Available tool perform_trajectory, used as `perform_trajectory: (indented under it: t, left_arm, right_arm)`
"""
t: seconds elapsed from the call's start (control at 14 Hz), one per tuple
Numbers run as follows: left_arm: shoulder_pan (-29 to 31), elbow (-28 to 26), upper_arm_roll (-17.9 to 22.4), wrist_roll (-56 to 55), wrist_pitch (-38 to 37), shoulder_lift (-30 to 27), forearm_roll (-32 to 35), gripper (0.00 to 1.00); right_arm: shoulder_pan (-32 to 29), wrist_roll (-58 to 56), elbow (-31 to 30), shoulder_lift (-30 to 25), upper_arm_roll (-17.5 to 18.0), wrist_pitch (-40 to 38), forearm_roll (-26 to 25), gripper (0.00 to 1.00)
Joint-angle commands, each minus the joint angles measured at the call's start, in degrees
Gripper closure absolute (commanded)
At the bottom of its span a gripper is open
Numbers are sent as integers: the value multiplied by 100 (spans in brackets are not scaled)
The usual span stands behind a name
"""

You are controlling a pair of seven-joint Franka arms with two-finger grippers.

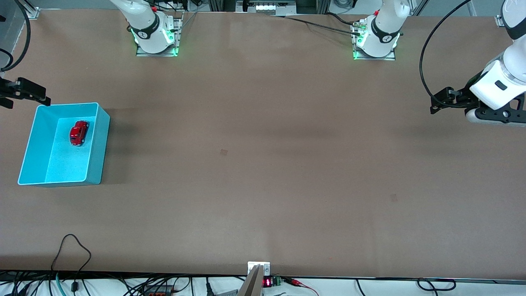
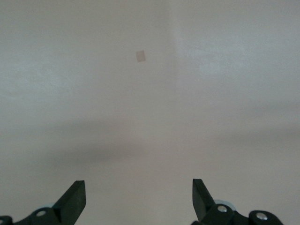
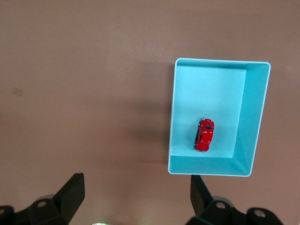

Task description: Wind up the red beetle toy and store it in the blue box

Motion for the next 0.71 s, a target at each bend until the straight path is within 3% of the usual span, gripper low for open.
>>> perform_trajectory:
  t: [0.0, 0.5, 0.64]
  left_arm:
    - [-37, 86, 11, 86, -107, -23, 99, 0]
    - [-28, 77, 11, 86, -116, -23, 99, 0]
    - [-37, 86, 11, 86, -116, -32, 99, 0]
  right_arm:
    - [44, 93, 41, 22, -11, -77, -81, 0]
    - [53, 120, -29, 39, -20, -68, -81, 0]
    - [341, 181, -29, 66, -64, -95, -81, 0]
